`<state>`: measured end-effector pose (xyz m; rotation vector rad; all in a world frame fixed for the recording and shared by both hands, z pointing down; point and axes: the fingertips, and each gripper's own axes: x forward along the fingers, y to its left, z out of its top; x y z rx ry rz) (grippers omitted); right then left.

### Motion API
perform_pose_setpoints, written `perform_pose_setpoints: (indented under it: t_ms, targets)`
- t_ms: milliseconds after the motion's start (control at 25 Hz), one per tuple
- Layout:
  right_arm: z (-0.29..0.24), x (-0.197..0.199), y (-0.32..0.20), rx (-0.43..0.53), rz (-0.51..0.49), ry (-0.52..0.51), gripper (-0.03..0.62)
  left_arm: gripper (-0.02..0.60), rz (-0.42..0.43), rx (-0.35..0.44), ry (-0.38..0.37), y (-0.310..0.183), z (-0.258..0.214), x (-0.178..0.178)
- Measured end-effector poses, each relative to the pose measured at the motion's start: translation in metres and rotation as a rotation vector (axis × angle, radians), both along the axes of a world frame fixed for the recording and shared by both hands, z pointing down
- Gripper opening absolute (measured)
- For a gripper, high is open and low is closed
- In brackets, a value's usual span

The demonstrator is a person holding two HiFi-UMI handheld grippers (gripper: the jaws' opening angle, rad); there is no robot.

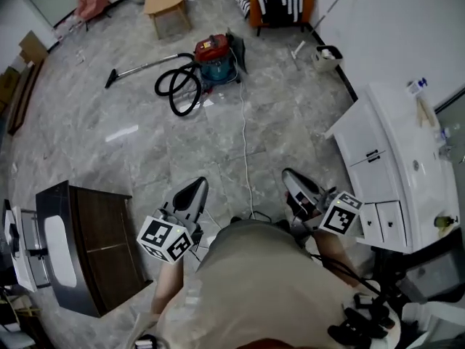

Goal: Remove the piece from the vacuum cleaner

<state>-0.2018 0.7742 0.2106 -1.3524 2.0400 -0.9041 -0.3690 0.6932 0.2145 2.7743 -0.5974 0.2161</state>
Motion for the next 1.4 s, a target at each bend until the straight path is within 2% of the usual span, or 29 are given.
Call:
perform_pose_setpoints:
  t_ms: [80,200,400,600,800,960,1040,1120,1240,1400]
  targets:
    - [0.006,-0.021,-0.011,-0.018,-0.011,-0.025,0.003,0.003,-0.020,-0.005,-0.022,-0.005,0.001,-0.022]
    - [0.010,-0.046,-0.028,-0.046,-0.086,-0.033,0.003,0.003,-0.083,-0.018,-0.028,-0.014,0.006,-0.049]
    - [0.013,-0.066,-0.036,-0.067,-0.150,-0.014,0.003,0.003,-0.137,-0.005,-0.035,-0.022,0.013,-0.067]
    - [0.012,-0.089,-0.046,-0.076,-0.212,0.006,0.003,0.003,-0.129,0.006,-0.051,-0.020,0.016,-0.072]
    - [0.010,-0.108,-0.047,-0.081,-0.276,0.022,0.003,0.003,-0.119,0.007,-0.023,-0.014,0.022,-0.078]
    - [0.000,-0.107,-0.042,-0.052,-0.266,0.022,0.003,0.003,-0.008,-0.043,0.013,-0.005,0.029,-0.066]
    - [-0.009,-0.105,-0.038,-0.016,-0.259,0.021,0.003,0.003,0.015,-0.079,0.047,-0.003,0.028,-0.062]
    - [-0.017,-0.111,-0.036,0.020,-0.280,0.024,0.003,0.003,-0.001,-0.078,0.054,-0.003,0.026,-0.066]
    - [-0.021,-0.130,-0.039,0.044,-0.373,0.058,0.003,0.003,-0.036,-0.063,0.063,-0.006,0.022,-0.074]
    - [-0.019,-0.149,-0.042,0.055,-0.481,0.106,0.003,0.003,-0.070,-0.095,0.084,-0.008,0.023,-0.078]
